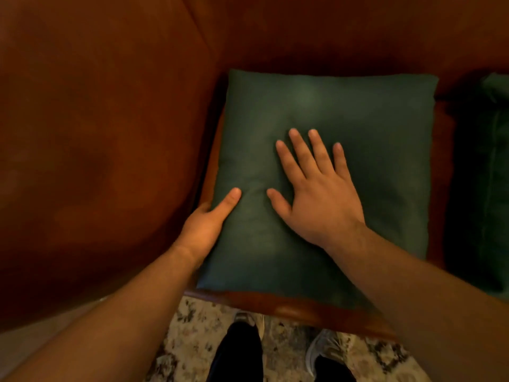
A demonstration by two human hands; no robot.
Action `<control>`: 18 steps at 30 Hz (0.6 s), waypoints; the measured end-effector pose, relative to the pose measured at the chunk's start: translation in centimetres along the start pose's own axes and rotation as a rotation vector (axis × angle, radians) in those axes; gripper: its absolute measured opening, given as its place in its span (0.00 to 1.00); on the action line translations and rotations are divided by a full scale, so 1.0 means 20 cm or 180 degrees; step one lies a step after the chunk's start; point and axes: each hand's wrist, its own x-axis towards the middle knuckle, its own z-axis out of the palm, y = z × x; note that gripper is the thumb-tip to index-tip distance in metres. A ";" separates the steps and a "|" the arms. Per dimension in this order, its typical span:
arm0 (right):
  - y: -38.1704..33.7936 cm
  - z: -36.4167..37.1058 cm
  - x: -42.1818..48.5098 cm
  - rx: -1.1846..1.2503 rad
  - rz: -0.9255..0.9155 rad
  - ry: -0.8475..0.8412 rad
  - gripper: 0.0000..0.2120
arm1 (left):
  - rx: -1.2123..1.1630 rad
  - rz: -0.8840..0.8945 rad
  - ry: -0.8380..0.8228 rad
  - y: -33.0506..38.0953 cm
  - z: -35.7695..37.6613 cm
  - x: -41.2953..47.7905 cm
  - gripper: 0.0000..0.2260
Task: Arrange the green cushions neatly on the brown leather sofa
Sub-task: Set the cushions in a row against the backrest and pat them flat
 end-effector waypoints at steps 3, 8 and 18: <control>-0.03 -0.03 0.04 -0.0116 -0.0008 -0.0019 0.39 | 0.0430 0.0177 0.0310 -0.04 -0.03 -0.03 0.40; -0.17 0.06 -0.25 -0.0064 -0.0399 0.0227 0.32 | 0.0895 0.0533 0.0782 -0.06 0.03 -0.03 0.28; 0.02 -0.03 -0.31 0.0637 -0.0062 0.0640 0.31 | 0.1221 0.0525 0.0913 0.01 0.03 -0.12 0.38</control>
